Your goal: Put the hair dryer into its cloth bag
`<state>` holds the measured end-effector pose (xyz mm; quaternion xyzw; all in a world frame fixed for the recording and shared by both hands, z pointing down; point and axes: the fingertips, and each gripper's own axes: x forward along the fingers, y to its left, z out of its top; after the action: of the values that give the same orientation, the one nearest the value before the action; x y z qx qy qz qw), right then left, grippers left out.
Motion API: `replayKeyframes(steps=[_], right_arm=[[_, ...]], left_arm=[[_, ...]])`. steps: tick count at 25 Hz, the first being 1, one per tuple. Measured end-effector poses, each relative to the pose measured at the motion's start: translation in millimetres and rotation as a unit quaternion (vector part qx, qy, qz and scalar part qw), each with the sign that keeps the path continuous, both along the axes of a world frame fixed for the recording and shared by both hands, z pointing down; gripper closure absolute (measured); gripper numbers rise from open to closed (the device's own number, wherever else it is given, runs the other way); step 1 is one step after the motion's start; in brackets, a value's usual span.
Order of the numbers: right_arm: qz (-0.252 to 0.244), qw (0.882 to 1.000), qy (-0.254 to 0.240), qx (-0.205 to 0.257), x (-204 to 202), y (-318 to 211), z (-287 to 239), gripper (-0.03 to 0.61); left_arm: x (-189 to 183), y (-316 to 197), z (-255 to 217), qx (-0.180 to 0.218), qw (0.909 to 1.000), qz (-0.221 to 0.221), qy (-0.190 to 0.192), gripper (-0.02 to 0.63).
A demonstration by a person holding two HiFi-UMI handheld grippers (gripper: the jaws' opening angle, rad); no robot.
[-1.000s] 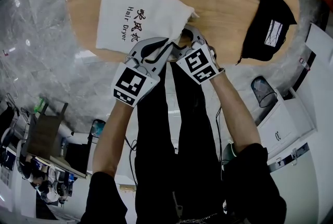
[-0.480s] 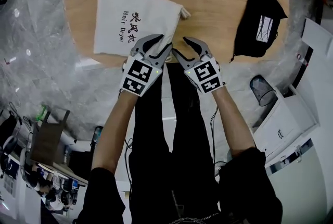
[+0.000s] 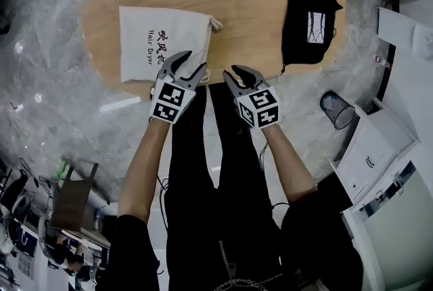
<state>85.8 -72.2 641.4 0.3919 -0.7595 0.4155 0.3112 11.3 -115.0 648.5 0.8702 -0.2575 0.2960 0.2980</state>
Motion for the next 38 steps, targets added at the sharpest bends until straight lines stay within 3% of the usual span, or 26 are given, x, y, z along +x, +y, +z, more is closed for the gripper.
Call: replayKeyframes(steps=[6,10,13,19,26,34,38], right_arm=[[0.048,0.998,-0.037,0.027,-21,-17,-71,0.49],[0.087,0.993,-0.055,0.053,-37,-27,-124,0.534],[0.085,0.991,-0.066,0.08,-49,-31,-165,0.567],[0.067,0.992,-0.06,0.084,-59,-8,-213,0.568],[0.029,0.988,-0.071,0.131,-65,11,-263,0.568],[0.003,0.982,-0.089,0.167,-62,61,-303,0.569],[0.003,0.978,-0.096,0.184,-49,89,-320,0.569]], left_arm=[[-12,-7,-73,0.053,0.9983,-0.022,0.003,0.419],[-22,-4,-132,0.085,0.9955,-0.035,0.023,0.53],[-33,-3,-169,0.121,0.9912,-0.049,0.019,0.598],[-44,27,-220,0.123,0.9906,-0.048,0.035,0.6],[-55,43,-265,0.147,0.9827,-0.111,-0.012,0.6],[-51,87,-306,0.158,0.9732,-0.167,-0.007,0.6],[-39,117,-316,0.157,0.9726,-0.171,-0.011,0.6]])
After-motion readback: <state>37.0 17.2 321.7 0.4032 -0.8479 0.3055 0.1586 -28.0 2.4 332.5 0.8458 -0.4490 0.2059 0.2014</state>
